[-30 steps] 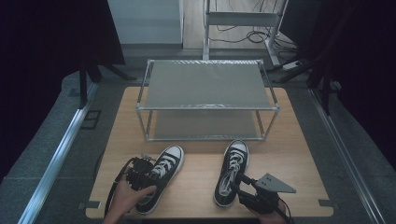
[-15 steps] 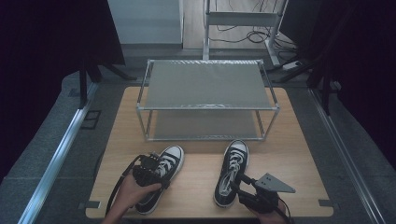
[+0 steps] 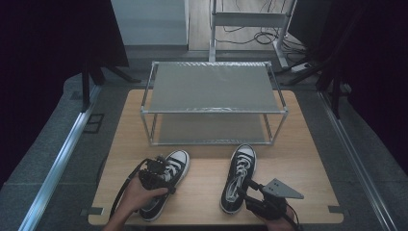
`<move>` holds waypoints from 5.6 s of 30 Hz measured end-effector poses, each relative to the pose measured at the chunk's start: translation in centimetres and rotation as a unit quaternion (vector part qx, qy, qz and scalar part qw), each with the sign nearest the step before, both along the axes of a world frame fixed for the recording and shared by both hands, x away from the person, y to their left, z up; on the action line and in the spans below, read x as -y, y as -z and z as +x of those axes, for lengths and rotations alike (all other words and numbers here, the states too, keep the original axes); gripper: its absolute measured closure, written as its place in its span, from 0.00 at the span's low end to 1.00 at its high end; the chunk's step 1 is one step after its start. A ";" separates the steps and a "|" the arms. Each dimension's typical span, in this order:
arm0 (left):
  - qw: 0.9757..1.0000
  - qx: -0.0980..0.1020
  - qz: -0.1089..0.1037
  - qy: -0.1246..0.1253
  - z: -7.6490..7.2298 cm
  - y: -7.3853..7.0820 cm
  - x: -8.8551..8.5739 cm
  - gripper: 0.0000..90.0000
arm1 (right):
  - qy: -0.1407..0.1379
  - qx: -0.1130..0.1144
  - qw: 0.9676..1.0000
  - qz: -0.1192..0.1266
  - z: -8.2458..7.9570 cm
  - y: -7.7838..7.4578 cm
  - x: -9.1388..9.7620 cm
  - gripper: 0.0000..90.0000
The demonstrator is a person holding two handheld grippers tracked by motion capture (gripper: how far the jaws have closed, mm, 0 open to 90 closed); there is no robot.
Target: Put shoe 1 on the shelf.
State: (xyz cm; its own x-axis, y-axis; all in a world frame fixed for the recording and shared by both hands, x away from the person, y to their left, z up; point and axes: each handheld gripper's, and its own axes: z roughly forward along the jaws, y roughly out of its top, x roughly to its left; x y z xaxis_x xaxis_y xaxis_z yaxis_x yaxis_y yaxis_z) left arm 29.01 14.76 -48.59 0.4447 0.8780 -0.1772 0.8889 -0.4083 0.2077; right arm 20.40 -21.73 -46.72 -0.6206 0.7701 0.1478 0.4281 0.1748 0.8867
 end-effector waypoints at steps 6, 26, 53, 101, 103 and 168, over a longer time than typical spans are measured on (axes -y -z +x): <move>1.000 0.003 0.008 0.003 0.0 -0.1 0.1 0.12 | 0.001 -0.001 1.000 -0.003 0.0 0.0 -0.1 0.56; 0.997 0.034 -0.057 0.050 -0.5 -0.7 -0.3 0.15 | 0.012 -0.004 1.000 0.000 0.3 0.3 0.4 0.57; 0.988 0.066 -0.094 0.105 0.0 -4.2 1.7 0.15 | 0.018 -0.001 1.000 0.003 0.4 0.2 0.9 0.57; 0.976 0.101 -0.073 0.181 4.3 -10.8 9.6 0.15 | 0.022 -0.008 1.000 0.005 0.6 0.4 1.2 0.57; 0.975 0.103 -0.071 0.184 4.6 -11.3 9.8 0.15 | 0.023 -0.006 1.000 0.006 0.6 0.4 1.2 0.57; 0.981 0.106 -0.098 0.130 11.6 -19.8 10.7 0.15 | 0.025 -0.008 1.000 0.004 0.8 0.6 1.4 0.57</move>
